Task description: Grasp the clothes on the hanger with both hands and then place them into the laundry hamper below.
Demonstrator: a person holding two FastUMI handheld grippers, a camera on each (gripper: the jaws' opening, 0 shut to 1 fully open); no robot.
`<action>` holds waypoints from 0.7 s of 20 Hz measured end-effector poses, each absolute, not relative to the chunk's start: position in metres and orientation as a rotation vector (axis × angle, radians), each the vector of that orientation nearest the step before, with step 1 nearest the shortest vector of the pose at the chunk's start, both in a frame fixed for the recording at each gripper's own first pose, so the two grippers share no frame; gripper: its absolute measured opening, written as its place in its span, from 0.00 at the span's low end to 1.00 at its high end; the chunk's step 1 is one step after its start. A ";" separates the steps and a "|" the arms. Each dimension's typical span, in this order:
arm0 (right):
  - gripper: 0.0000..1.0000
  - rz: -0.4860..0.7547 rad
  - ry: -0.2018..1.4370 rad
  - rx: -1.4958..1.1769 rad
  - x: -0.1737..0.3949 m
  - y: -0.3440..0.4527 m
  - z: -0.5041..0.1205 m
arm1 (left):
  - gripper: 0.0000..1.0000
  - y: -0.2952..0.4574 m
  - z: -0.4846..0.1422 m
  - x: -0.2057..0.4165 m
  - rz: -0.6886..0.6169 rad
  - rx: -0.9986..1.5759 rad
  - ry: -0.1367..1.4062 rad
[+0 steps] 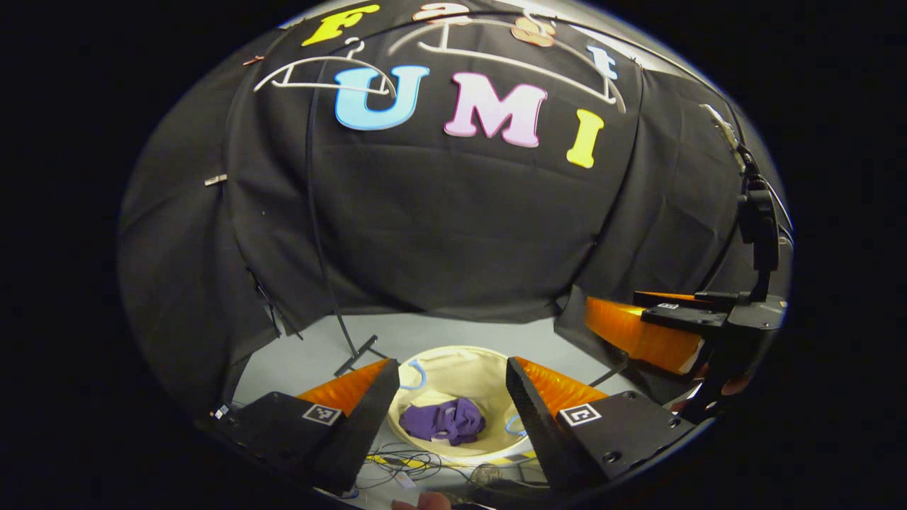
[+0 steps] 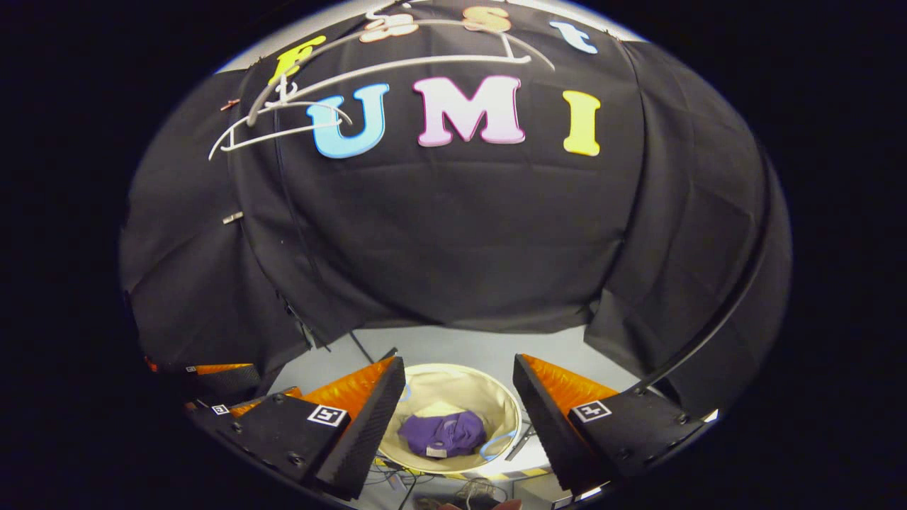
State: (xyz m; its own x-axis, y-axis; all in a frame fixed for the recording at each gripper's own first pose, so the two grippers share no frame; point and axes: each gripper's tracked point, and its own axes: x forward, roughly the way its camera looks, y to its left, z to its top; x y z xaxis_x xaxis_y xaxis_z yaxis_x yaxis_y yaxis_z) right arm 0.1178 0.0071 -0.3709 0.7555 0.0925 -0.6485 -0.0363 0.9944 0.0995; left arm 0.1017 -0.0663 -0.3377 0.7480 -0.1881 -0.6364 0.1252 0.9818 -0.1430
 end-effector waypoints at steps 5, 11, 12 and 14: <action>0.99 0.044 0.555 0.055 0.109 0.011 -0.292 | 0.96 -0.037 -0.253 0.094 -0.145 -0.083 0.542; 0.99 0.064 0.383 0.030 0.081 0.030 -0.203 | 0.95 -0.007 -0.166 0.076 -0.121 -0.007 0.345; 0.98 0.066 0.354 0.032 0.080 0.030 -0.187 | 0.95 -0.002 -0.152 0.074 -0.109 -0.001 0.318; 0.98 0.065 0.303 0.033 0.081 0.030 -0.158 | 0.92 0.002 -0.125 0.069 -0.093 0.015 0.267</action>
State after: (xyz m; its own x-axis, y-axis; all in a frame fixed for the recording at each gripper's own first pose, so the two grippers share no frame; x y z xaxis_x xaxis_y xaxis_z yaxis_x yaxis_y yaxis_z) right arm 0.0811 0.0299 -0.1576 0.9523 0.0693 -0.2972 -0.0593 0.9973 0.0425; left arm 0.0695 0.0016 -0.1250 0.9602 -0.0896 -0.2644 0.0936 0.9956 0.0025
